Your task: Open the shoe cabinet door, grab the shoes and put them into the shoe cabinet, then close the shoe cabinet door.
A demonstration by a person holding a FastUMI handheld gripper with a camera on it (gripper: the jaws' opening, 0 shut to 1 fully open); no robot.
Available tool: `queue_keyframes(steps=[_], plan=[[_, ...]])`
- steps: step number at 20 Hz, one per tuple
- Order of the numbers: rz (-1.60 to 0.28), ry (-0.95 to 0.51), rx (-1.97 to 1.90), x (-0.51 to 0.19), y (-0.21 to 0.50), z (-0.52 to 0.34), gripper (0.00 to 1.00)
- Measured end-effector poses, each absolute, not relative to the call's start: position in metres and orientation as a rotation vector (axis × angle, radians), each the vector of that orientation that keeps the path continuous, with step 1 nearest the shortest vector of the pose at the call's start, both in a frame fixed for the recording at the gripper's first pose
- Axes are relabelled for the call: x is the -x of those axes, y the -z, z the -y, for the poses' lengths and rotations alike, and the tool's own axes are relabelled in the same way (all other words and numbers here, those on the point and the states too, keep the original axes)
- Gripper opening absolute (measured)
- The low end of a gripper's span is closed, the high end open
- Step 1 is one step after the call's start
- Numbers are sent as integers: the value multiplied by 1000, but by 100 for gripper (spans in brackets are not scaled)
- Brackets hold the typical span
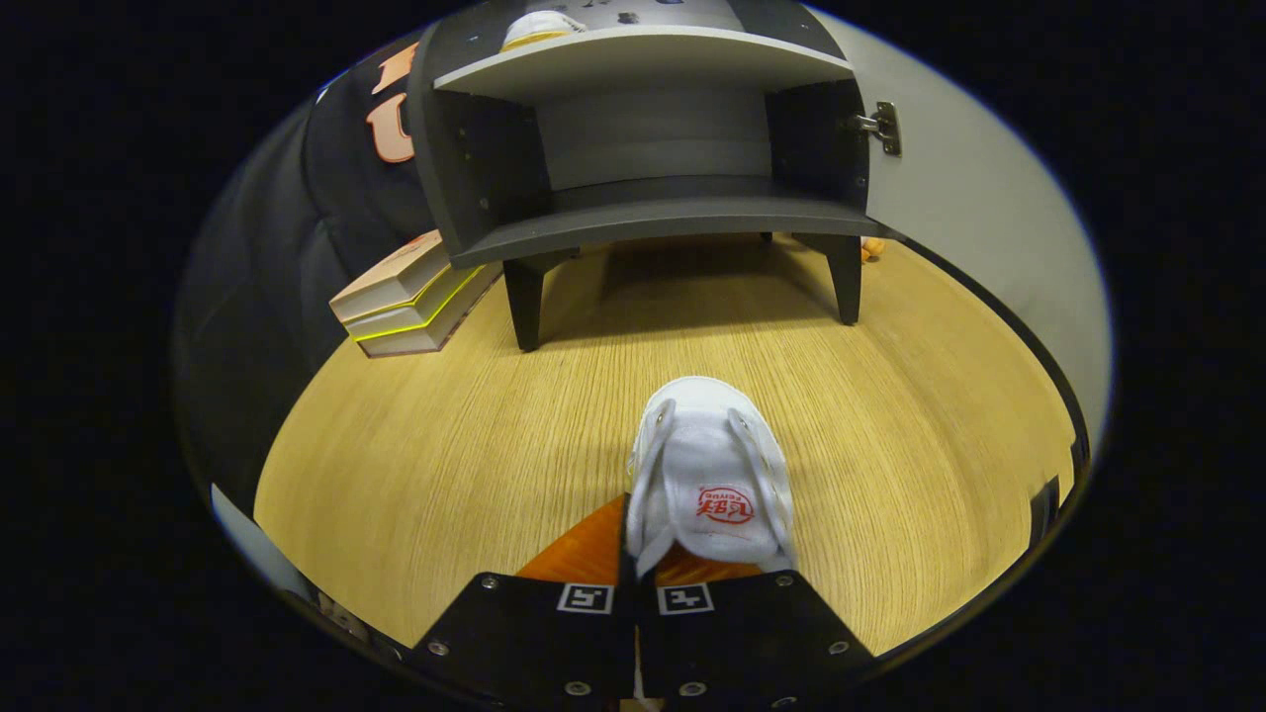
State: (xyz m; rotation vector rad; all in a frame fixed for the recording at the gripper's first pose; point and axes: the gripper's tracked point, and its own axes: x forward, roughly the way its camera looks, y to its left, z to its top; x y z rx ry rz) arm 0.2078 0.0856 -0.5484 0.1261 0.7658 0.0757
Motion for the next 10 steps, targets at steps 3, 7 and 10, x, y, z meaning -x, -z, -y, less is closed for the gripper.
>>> queue_keyframes(steps=[3,7,10], plan=[[-771,-75,-179,-207,524,-83,2],[-759,-111,-160,-197,479,-87,2],[-725,-129,-151,-194,429,-89,2]])
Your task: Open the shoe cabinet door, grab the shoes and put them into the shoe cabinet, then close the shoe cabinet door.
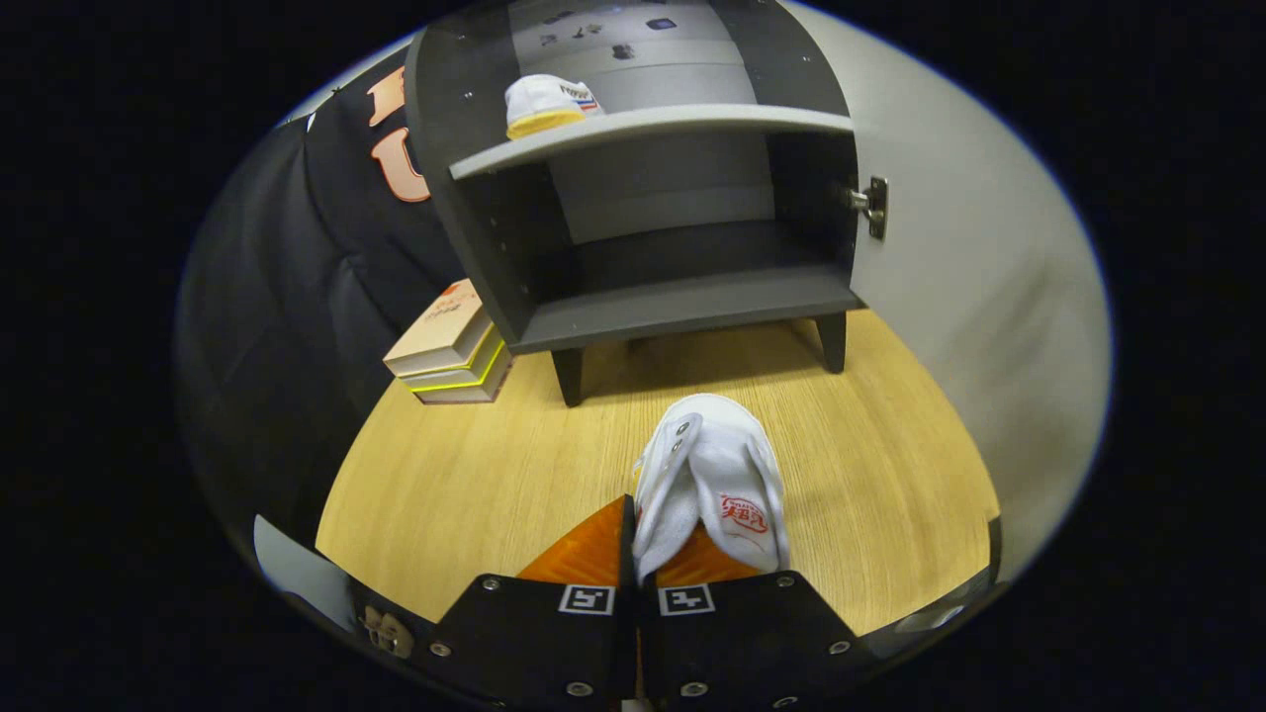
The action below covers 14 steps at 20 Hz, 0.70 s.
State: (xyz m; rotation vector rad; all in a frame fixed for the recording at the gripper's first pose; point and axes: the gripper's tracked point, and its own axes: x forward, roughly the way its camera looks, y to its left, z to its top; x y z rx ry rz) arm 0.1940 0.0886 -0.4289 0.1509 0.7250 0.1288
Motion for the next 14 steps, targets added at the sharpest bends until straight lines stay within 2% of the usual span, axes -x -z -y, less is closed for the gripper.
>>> queue_keyframes(steps=[7,14], plan=[[-524,-114,-110,-200,312,-84,2],[-434,-86,-69,-207,263,-74,2]])
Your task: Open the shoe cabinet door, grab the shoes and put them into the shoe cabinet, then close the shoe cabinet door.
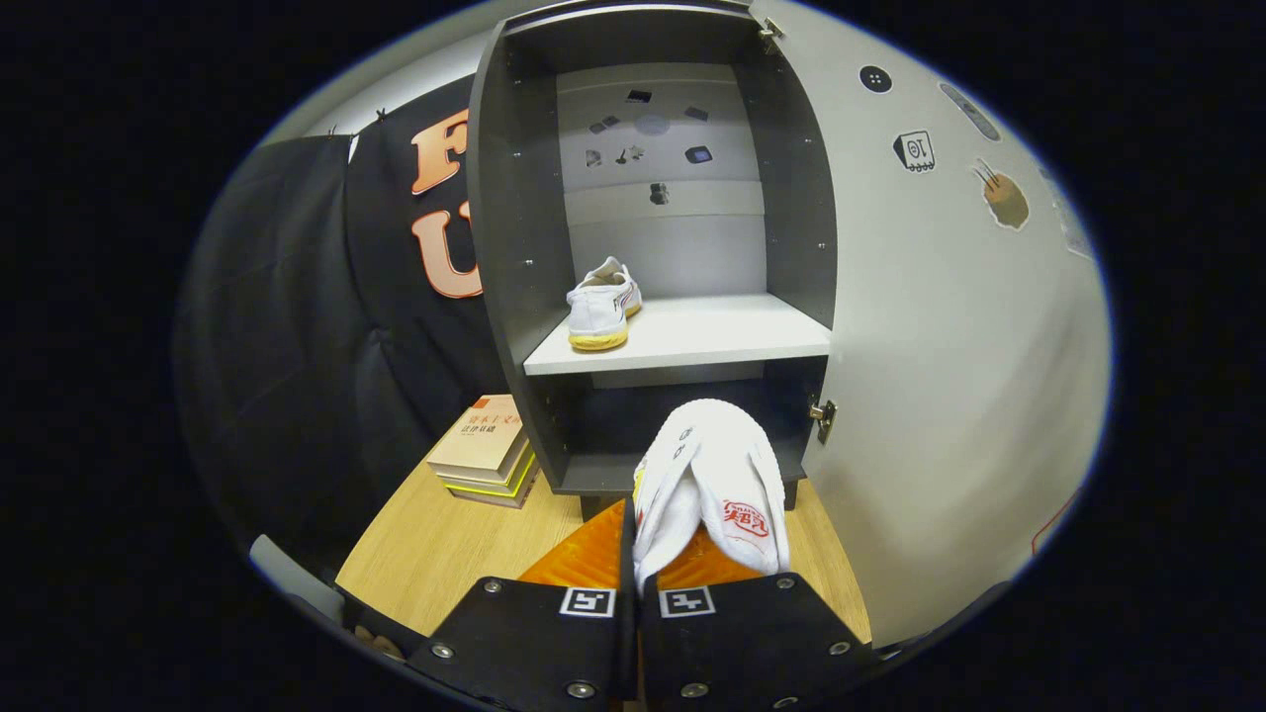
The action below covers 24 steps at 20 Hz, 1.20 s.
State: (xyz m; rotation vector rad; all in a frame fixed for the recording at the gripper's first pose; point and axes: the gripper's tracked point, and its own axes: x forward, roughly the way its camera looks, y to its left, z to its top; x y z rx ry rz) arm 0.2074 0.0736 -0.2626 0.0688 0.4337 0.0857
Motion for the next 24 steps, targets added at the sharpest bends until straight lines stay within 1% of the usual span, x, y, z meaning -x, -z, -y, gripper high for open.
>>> queue_keyframes(steps=[2,5,7,13,20,24], plan=[[-419,-63,-51,-214,251,-72,2],[-414,-67,-39,-225,231,-80,2],[-408,-69,-39,-241,220,-84,2],[-424,1,16,-295,208,-74,2],[-429,-16,91,-377,196,-59,2],[-453,-41,103,-419,201,-48,2]])
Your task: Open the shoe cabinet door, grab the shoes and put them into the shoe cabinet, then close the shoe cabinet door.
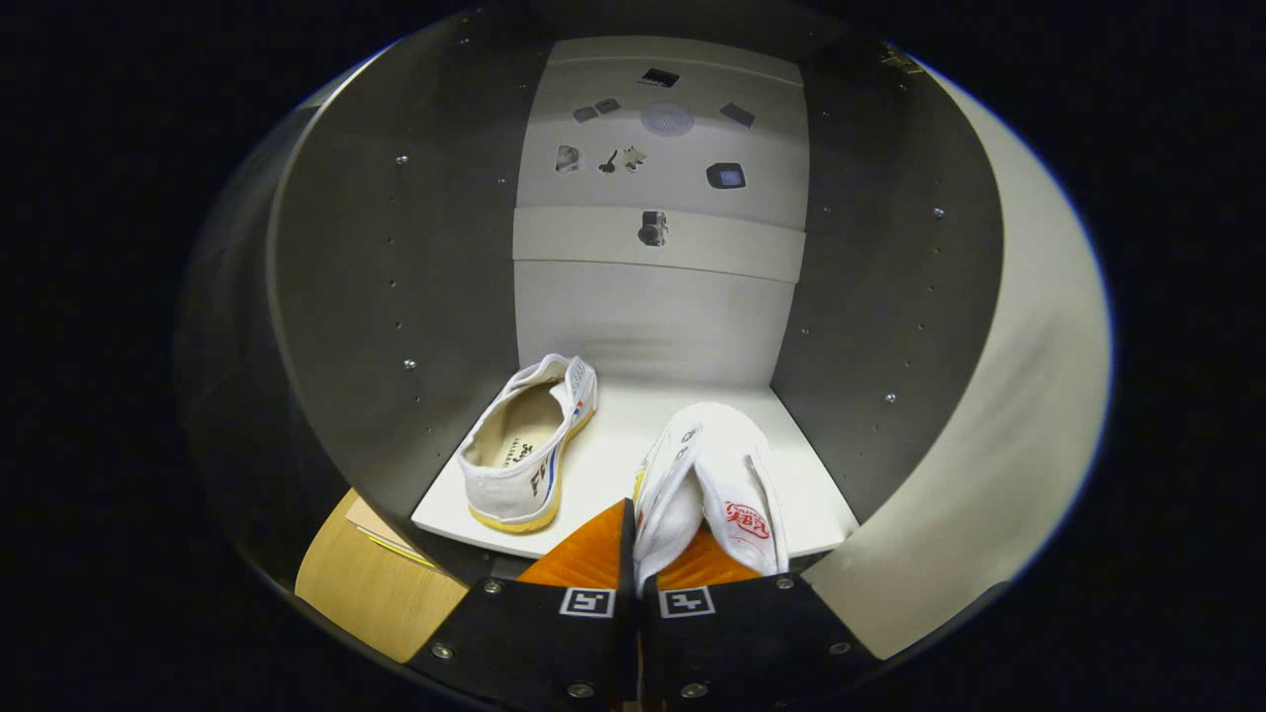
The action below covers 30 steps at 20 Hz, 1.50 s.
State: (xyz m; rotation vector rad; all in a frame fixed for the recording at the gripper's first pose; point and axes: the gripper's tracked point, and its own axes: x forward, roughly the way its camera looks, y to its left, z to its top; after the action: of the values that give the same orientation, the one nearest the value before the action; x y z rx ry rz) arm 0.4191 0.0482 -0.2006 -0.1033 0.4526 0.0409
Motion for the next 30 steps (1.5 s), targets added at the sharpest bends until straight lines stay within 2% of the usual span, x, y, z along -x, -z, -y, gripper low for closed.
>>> queue_keyframes(steps=[12,22,26,30], plan=[[-502,-108,193,-533,218,-49,2],[-552,-103,179,-557,238,-49,5],[-553,-101,189,-541,238,-54,16],[-532,-71,183,-522,230,-51,38]])
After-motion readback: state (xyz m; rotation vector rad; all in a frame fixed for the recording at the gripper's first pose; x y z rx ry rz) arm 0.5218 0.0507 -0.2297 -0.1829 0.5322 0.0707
